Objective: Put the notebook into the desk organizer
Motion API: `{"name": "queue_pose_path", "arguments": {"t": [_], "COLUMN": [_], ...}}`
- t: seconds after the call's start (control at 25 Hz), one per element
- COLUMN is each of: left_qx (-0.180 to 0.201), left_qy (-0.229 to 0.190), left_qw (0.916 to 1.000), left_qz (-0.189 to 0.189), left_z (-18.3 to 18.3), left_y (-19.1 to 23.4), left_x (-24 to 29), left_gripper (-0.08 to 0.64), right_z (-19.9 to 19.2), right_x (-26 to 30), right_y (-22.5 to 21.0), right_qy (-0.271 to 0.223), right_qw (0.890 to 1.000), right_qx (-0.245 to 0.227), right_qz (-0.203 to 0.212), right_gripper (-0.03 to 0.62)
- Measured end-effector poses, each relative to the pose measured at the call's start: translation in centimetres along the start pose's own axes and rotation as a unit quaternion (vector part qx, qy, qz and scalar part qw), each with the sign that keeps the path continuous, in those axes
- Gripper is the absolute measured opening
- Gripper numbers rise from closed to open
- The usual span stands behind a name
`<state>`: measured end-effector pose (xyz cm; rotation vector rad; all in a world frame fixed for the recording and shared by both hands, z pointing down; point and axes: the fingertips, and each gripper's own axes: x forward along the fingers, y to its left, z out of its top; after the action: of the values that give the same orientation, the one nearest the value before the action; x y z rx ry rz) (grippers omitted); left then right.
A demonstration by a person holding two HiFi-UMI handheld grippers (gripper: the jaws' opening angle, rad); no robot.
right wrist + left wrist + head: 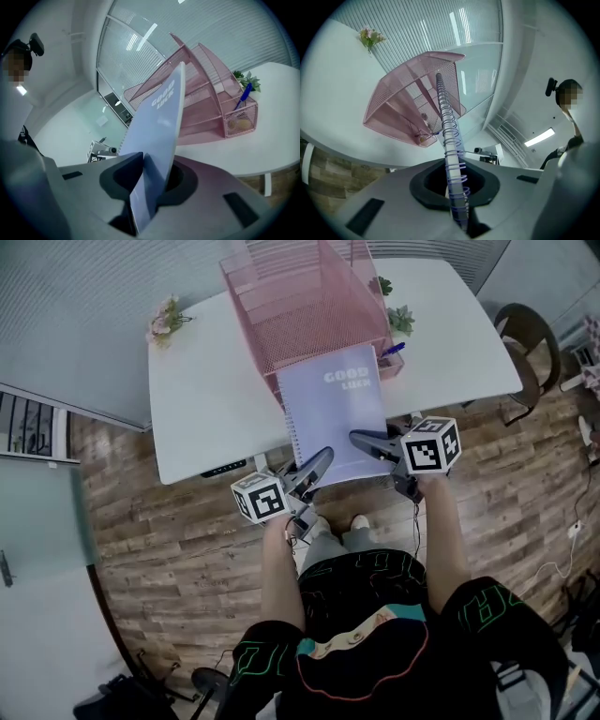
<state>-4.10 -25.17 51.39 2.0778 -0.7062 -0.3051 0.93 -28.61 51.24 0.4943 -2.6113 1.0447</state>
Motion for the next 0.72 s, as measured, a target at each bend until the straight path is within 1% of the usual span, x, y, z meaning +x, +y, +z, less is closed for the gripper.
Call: {"name": "queue_pose_path", "arguments": {"t": [0.12,0.24,0.32,0.4,0.44,0.48,0.52,0.64,0.72], "left_qx": [-0.004,-0.011,-0.022,-0.037,-0.045,-0.050,-0.050,-0.026,-0.022], "left_qy": [-0.003,-0.002,-0.007,-0.014,-0.016,-0.016,-0.015,-0.007,-0.014], "left_qw": [1.0000,0.9999,0.9996,0.9991,0.9988,0.9986,0.9986,0.9996,0.9996], "left_qz": [-0.008,-0.008,-0.014,-0.011,-0.008,-0.006,-0.007,-0.011,-0.008], "left_z": [0.7,1.1,1.5,1.6,1.6,1.7,1.9,2.8,3.3], "left_y": [-0.3,-0.5,-0.8,-0.7,-0.6,-0.7,-0.9,-2.0,-2.1], "left_x": [0.3,0.6,0.8,0.7,0.7,0.8,0.9,1.6,1.9], "left_gripper": [0.028,0.029,0.032,0.037,0.041,0.048,0.048,0.060,0.061], "right_z": [0.8,1.5,2.5,3.5,3.9,4.2,4.4,4.8,5.3], "right_x": [-0.1,-0.2,-0.6,-1.2,-1.4,-1.7,-1.8,-2.5,-3.3], "right_y": [0.0,-0.3,-0.9,-1.5,-1.5,-1.4,-1.3,-1.3,-1.7], "right_qy": [-0.005,-0.015,-0.046,-0.084,-0.097,-0.106,-0.110,-0.118,-0.136], "right_qw": [1.000,1.000,0.998,0.994,0.992,0.992,0.992,0.991,0.987], "right_qx": [0.009,0.020,0.045,0.072,0.074,0.069,0.058,0.022,0.012], "right_qz": [0.010,0.000,-0.012,-0.020,-0.022,-0.025,-0.030,-0.059,-0.080], "right_gripper": [0.084,0.097,0.125,0.129,0.129,0.131,0.148,0.192,0.195]}}
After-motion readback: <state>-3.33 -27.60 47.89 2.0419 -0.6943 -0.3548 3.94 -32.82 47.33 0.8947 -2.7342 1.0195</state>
